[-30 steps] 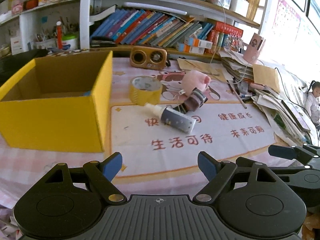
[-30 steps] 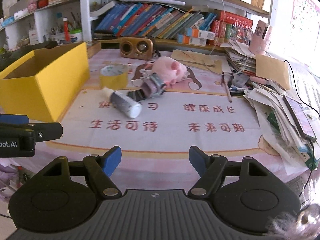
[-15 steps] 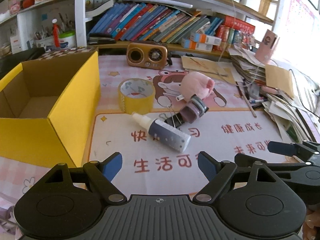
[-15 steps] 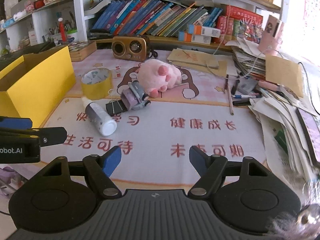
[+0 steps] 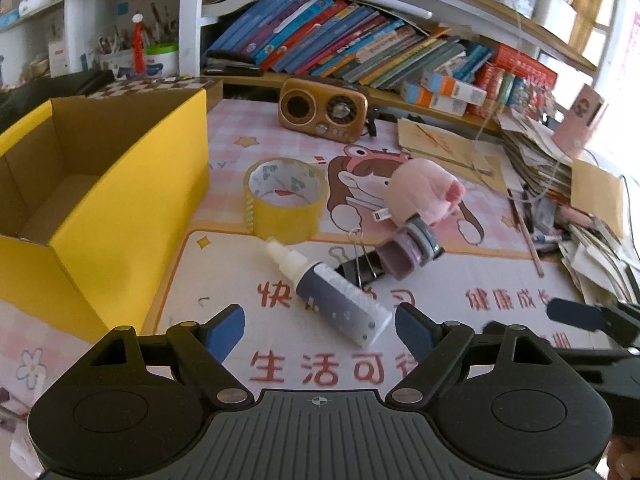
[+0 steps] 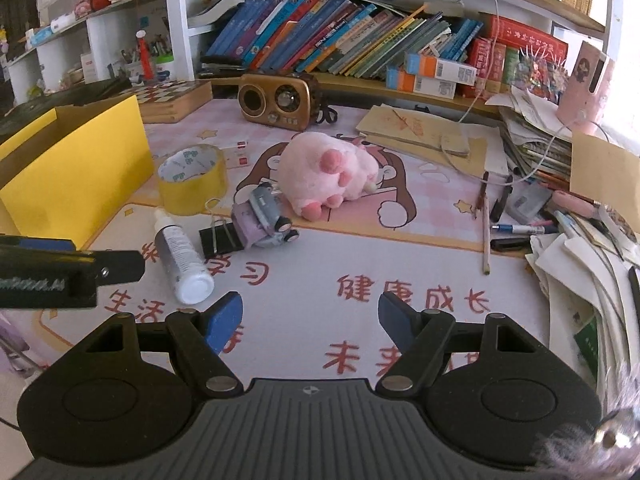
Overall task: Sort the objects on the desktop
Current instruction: 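Grasp the white spray bottle upright with the left gripper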
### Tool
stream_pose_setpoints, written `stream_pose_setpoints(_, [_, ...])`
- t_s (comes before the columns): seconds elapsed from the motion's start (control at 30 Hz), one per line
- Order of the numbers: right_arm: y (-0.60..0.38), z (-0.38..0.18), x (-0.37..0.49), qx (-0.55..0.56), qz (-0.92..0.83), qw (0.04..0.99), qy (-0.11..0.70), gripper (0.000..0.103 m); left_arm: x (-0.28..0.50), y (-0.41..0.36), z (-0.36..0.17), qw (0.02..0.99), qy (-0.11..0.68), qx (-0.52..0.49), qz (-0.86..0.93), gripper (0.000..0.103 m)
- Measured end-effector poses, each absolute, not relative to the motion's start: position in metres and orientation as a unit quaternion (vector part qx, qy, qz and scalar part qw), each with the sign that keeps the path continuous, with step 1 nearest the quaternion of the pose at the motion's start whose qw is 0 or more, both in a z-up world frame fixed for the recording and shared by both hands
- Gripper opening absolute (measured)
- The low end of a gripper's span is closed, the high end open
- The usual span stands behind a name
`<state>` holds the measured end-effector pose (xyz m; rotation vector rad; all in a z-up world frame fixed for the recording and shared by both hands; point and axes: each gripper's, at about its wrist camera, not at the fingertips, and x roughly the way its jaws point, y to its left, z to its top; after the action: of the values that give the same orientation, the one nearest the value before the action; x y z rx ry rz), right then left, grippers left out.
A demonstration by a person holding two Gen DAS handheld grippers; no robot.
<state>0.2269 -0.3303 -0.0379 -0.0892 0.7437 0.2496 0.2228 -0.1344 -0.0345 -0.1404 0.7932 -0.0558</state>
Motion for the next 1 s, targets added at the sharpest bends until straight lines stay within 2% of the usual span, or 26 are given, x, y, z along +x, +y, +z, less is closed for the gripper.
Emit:
stream_pose_setpoints(0.37, [-0.345,-0.04,0.246,-0.044,0.117,0.924,0.361,0.073,0.257,-0.143,-0.063,0.904,0.413,-0.113,0.0,0.083])
stream_pose_setpoints(0.53, [-0.344,-0.04,0.251,-0.044,0.119,0.923,0.362,0.073,0.263,-0.144,-0.072,0.904,0.414,-0.107,-0.008,0.077])
stream_pose_setpoints(0.57, [-0.344,-0.04,0.252,-0.044,0.12,0.923,0.362,0.073,0.263,-0.144,-0.071,0.905,0.412,-0.106,-0.013,0.073])
stream_pose_setpoints(0.63, [-0.342,-0.041,0.254,-0.043,0.125,0.923,0.362,0.073,0.26,-0.144,-0.068,0.907,0.408,-0.099,-0.023,0.052])
stream_pose_setpoints(0.73, [-0.337,-0.042,0.258,-0.043,0.136,0.921,0.362,0.073,0.257,-0.143,-0.063,0.908,0.408,-0.086,-0.031,0.042])
stream_pose_setpoints(0.83, [-0.332,-0.042,0.263,-0.044,0.15,0.92,0.359,0.073,0.255,-0.142,-0.061,0.908,0.41,-0.08,-0.022,0.042])
stream_pose_setpoints(1.0, [-0.323,-0.041,0.275,-0.05,0.174,0.92,0.349,0.072,0.266,-0.143,-0.067,0.903,0.419,-0.091,-0.017,0.051])
